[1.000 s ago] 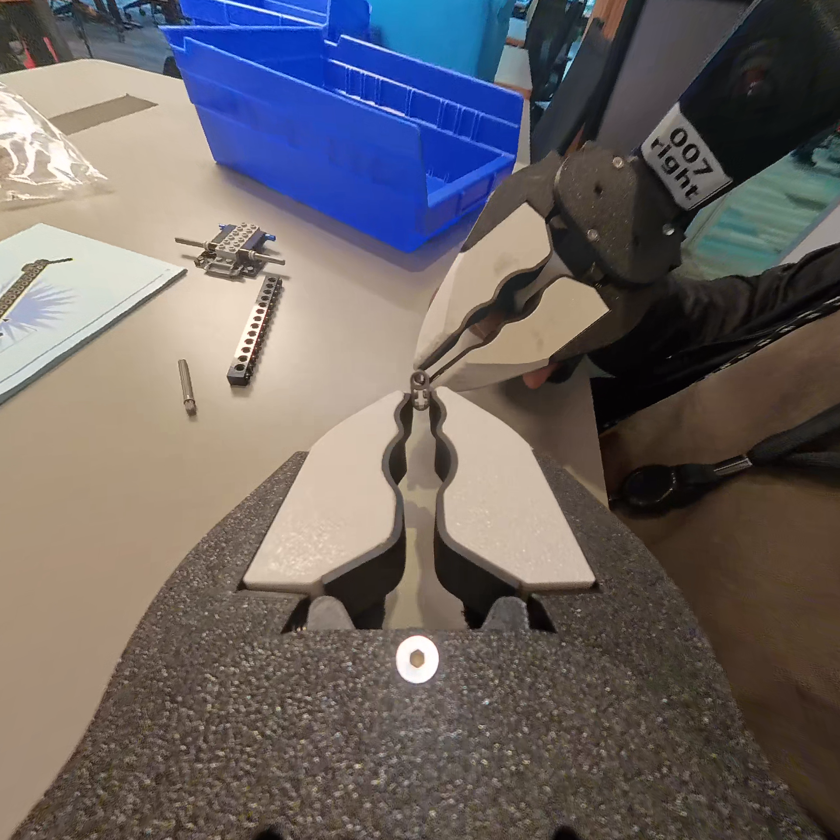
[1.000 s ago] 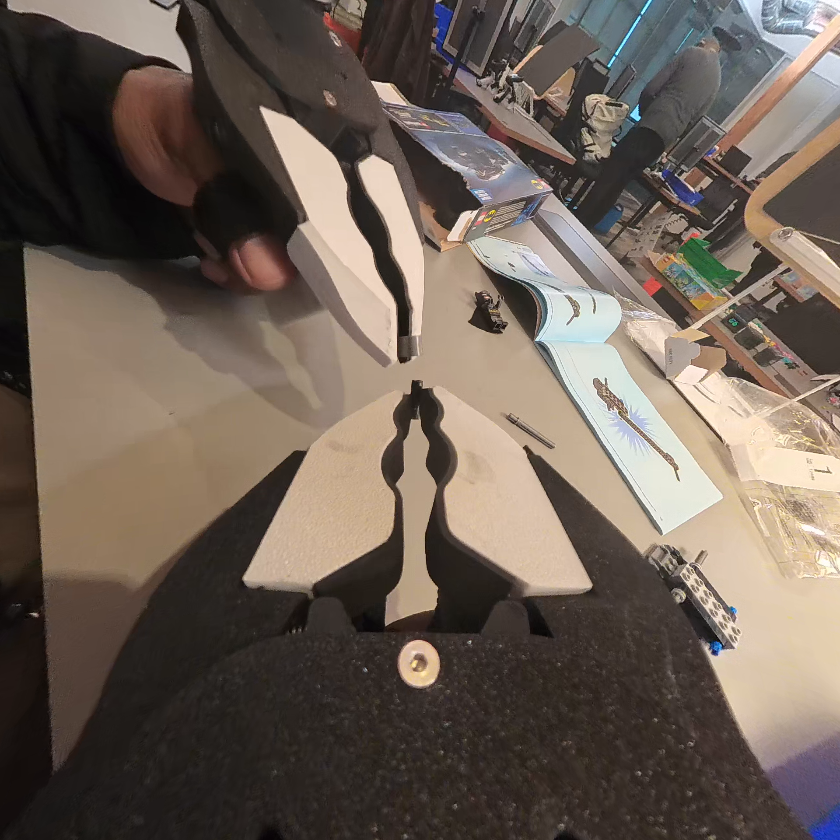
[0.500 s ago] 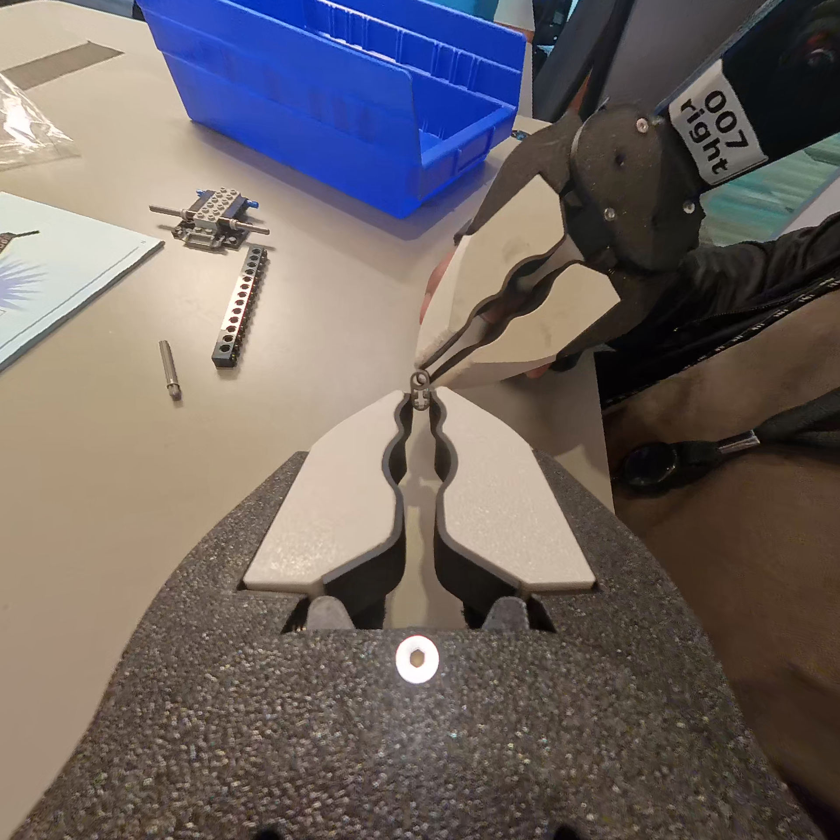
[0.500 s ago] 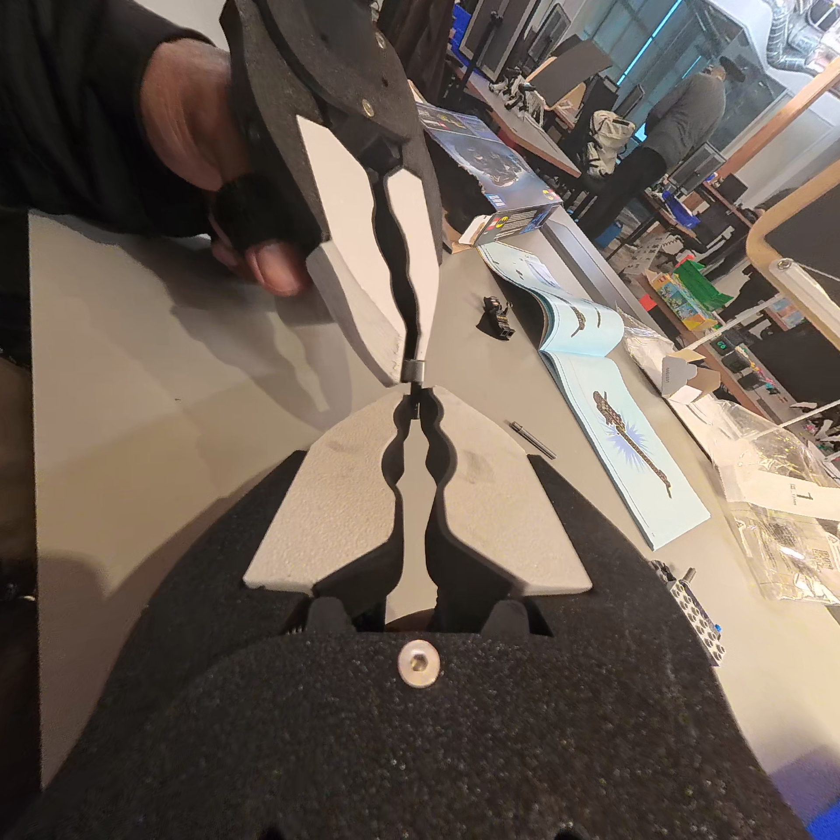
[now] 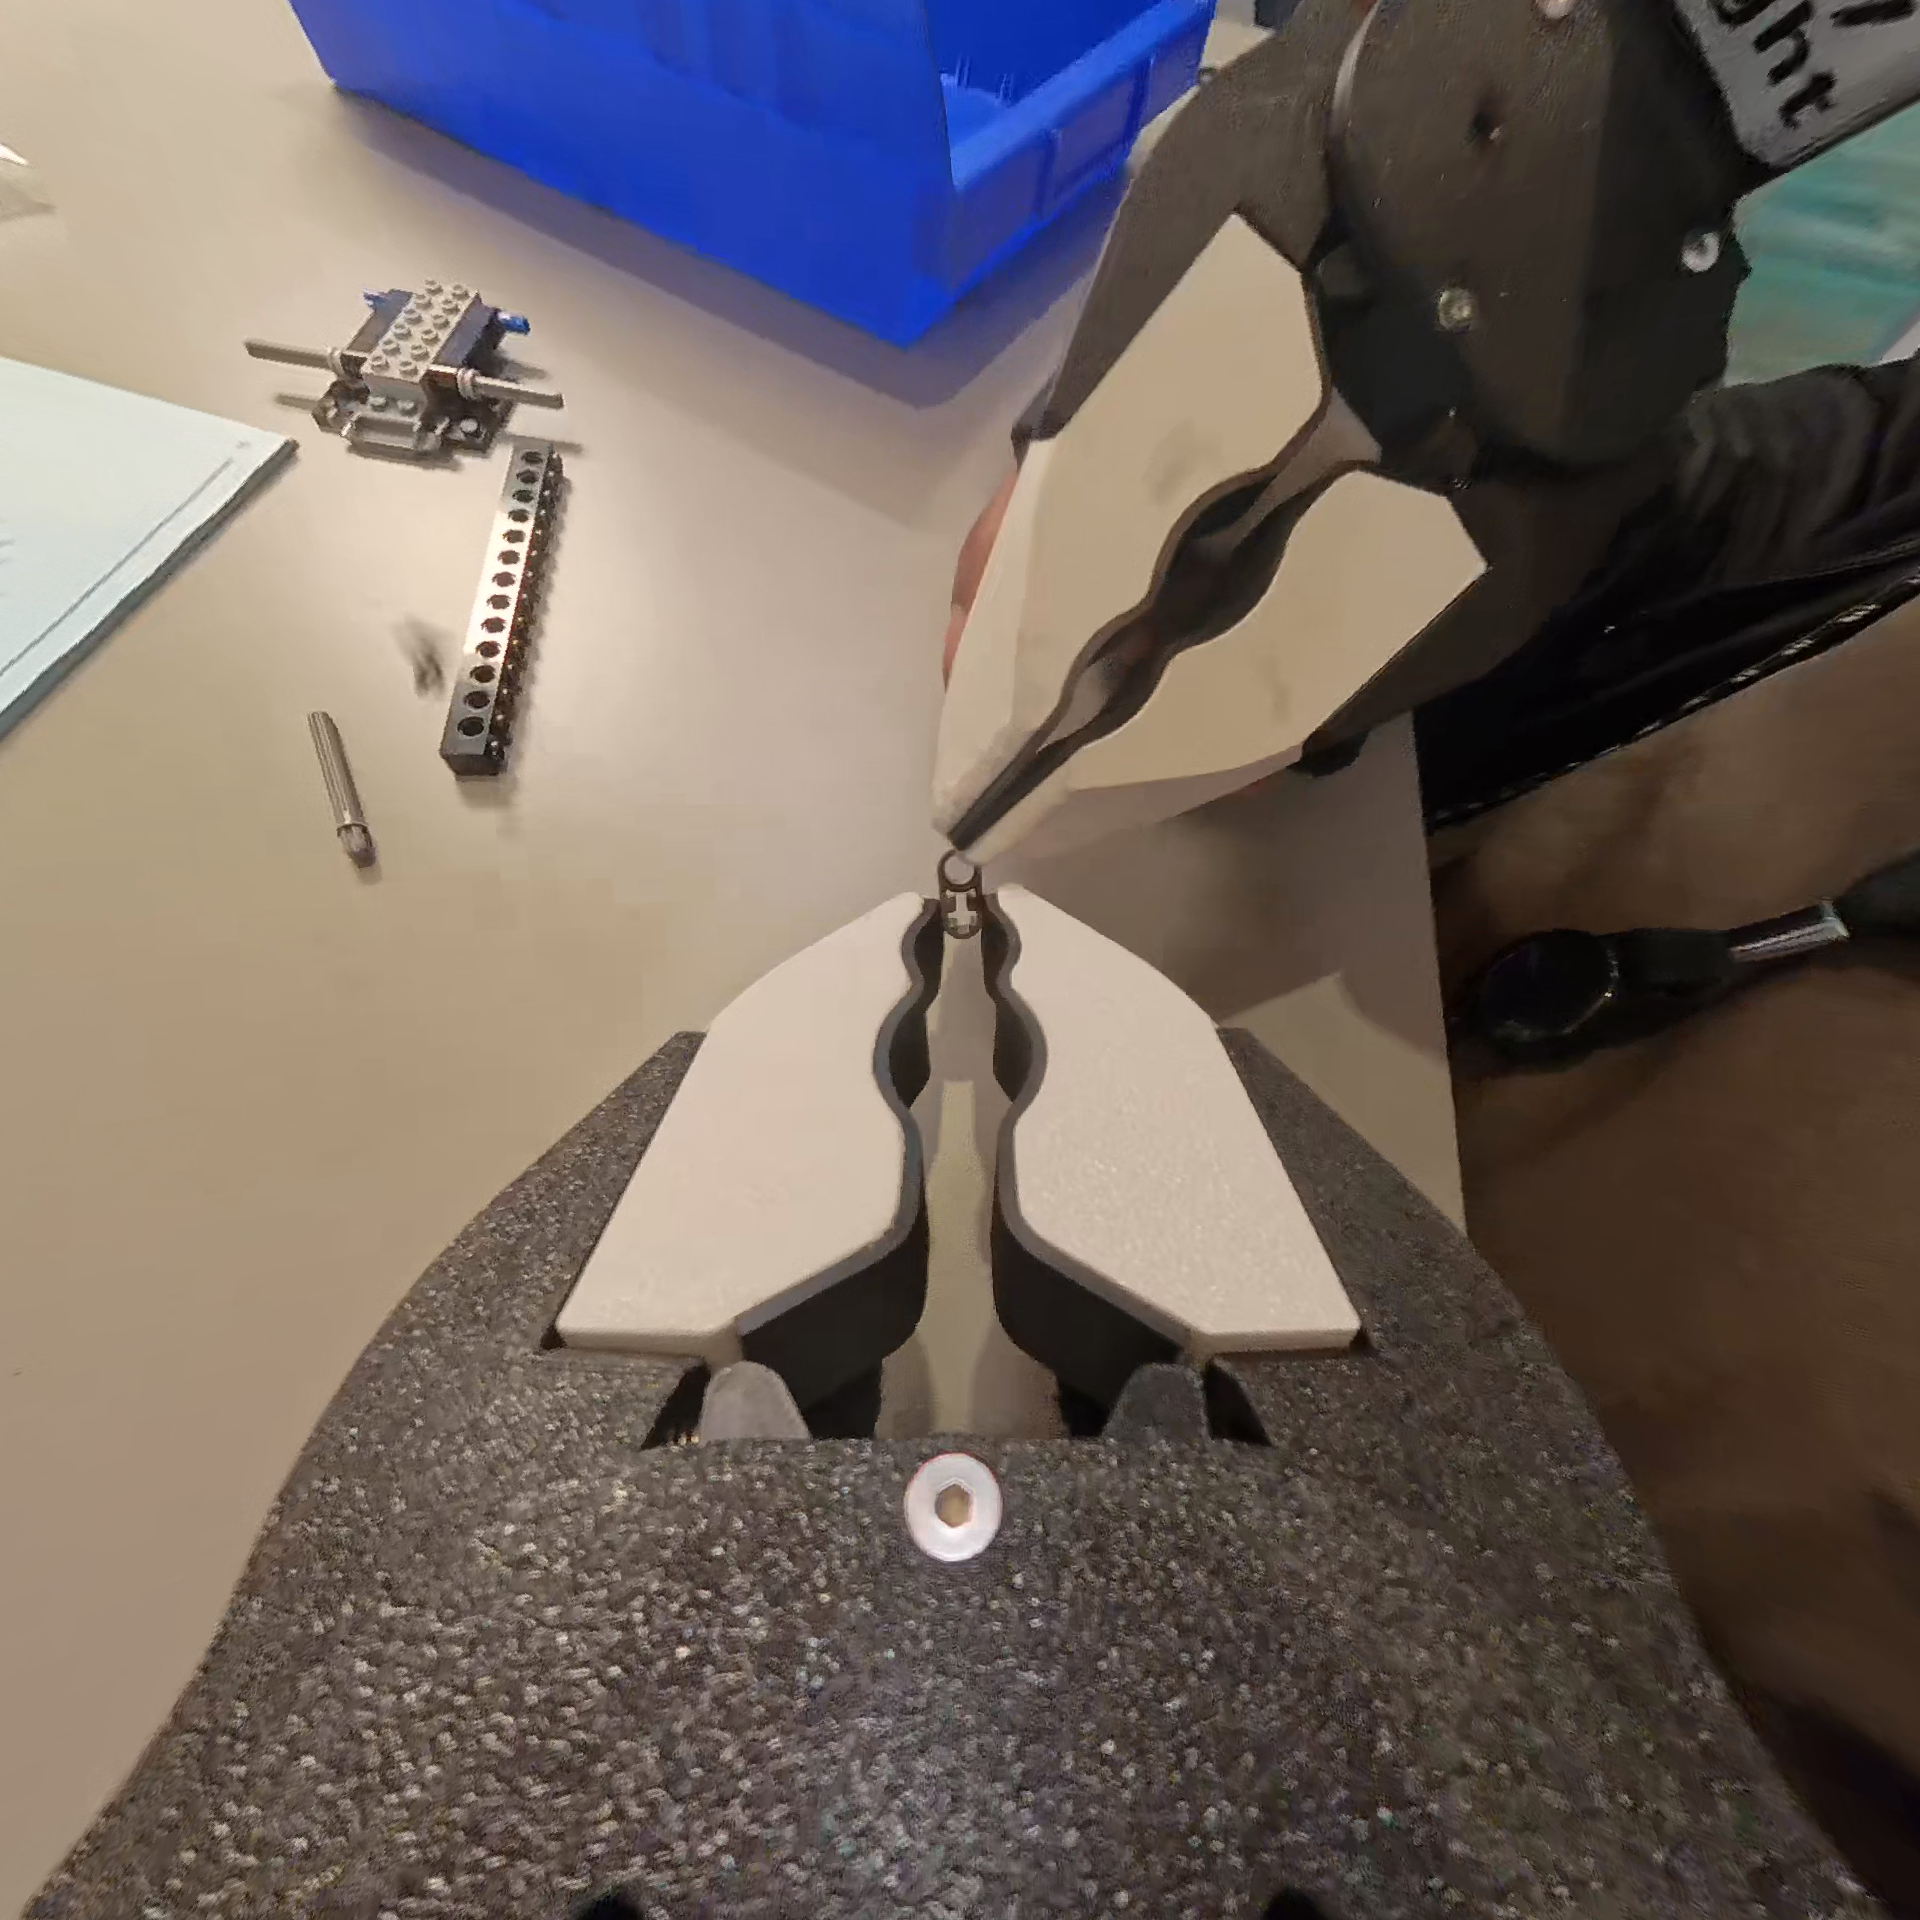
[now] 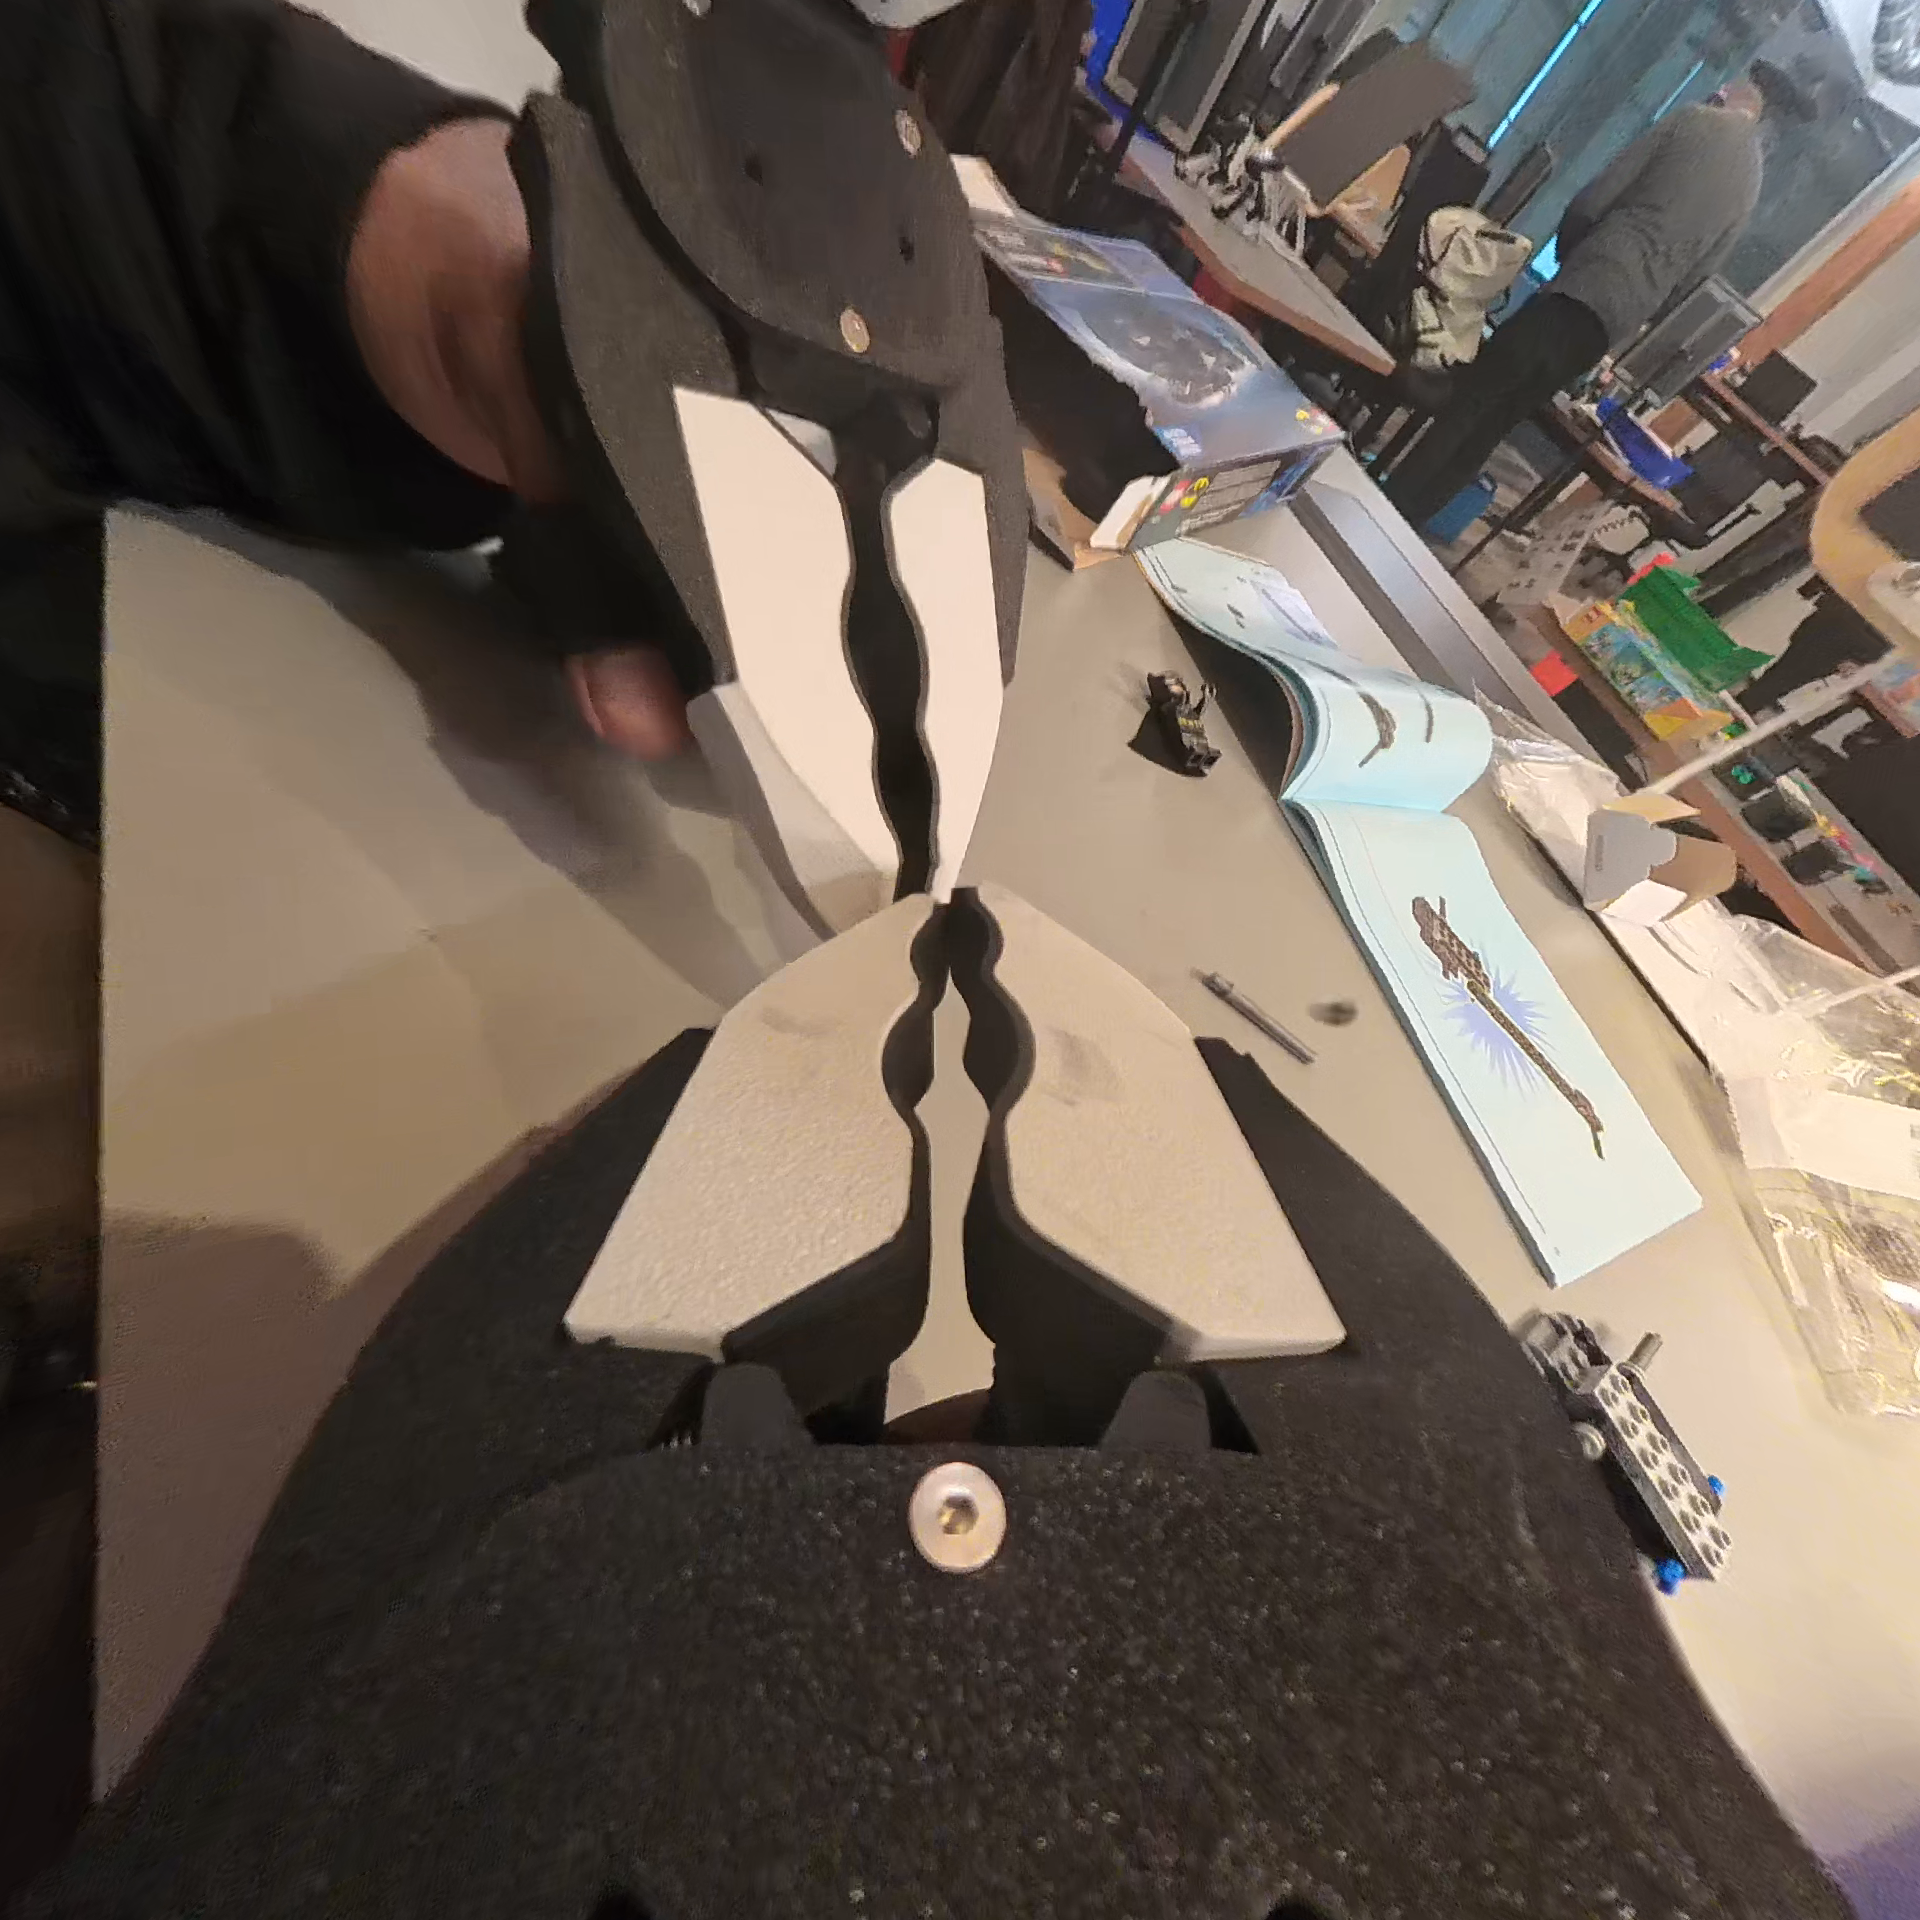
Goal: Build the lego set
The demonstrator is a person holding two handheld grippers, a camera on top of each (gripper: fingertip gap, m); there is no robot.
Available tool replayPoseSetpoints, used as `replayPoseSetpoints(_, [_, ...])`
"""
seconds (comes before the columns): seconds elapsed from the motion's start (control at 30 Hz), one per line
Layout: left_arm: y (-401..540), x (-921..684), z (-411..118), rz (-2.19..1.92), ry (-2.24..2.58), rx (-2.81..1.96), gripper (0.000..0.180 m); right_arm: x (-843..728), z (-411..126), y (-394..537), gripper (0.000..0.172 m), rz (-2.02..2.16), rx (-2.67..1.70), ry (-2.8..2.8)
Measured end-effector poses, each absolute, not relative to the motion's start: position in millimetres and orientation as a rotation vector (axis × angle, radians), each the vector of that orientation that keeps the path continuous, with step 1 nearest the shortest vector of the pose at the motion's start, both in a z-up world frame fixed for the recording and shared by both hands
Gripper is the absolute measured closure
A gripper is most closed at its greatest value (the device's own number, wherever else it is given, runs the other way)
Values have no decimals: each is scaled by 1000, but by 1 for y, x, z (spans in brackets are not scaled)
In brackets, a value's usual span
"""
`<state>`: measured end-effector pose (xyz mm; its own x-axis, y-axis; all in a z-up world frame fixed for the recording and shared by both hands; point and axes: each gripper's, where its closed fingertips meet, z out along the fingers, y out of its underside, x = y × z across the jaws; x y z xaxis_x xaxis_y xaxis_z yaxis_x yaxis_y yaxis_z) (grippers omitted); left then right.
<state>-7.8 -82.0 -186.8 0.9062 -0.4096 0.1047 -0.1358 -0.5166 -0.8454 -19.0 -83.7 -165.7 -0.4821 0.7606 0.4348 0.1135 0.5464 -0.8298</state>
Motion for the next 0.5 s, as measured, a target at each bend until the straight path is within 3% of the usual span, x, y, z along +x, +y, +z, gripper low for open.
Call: replayPoseSetpoints(0.5, [-83,-36,-188,-268,260,-2132,173,-35,-164,-9,165,808,-1056,-1825])
